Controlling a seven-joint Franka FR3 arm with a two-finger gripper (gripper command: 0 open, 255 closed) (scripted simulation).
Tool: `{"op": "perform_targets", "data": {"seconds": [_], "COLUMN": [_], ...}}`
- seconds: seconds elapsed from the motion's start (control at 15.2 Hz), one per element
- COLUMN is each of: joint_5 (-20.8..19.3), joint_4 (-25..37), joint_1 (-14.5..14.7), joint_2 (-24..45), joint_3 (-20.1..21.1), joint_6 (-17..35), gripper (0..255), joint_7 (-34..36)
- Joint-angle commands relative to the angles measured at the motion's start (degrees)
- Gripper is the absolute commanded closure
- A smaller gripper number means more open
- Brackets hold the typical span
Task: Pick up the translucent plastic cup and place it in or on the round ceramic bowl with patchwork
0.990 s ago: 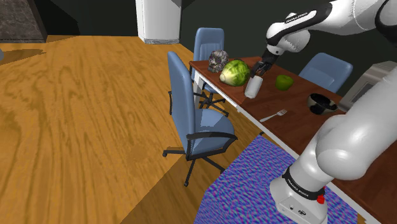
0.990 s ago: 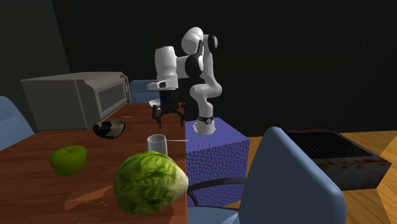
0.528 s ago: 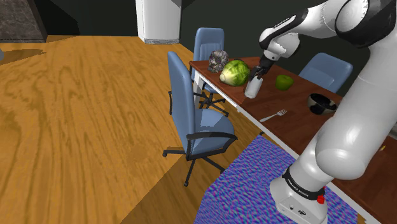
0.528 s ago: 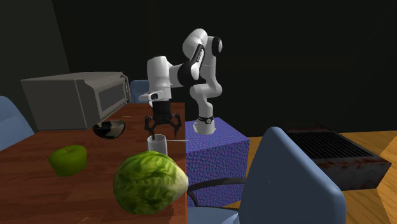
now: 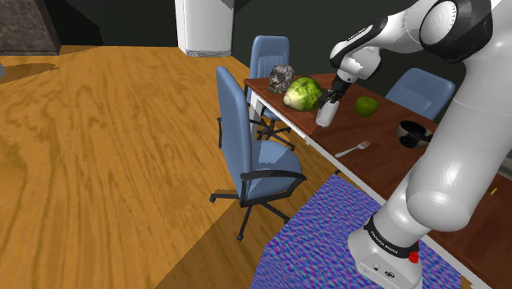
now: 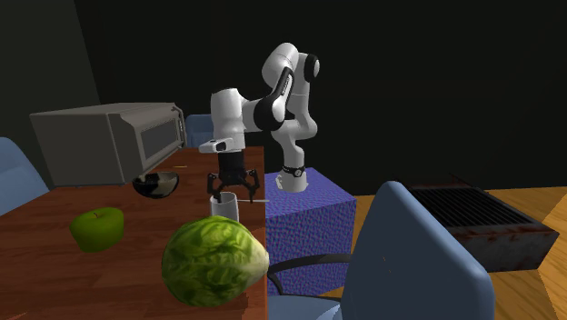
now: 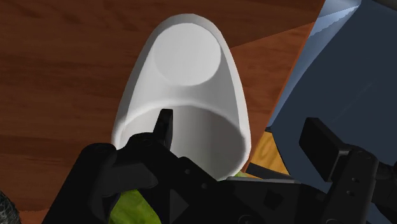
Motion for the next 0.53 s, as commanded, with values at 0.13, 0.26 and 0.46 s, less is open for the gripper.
{"op": "perform_targets", "data": {"seconds": [0.13, 0.26, 0.46], "joint_5": [0.02, 0.02, 0.02], "joint_4": [0.00, 0.00, 0.00], "joint_1": [0.00, 0.00, 0.00], "joint_2": [0.02, 0.02, 0.02], "joint_3": [0.01, 0.01, 0.01], "joint_6": [0.01, 0.01, 0.01], "gripper": [0, 255, 255], "joint_7": [0.00, 0.00, 0.00]}}
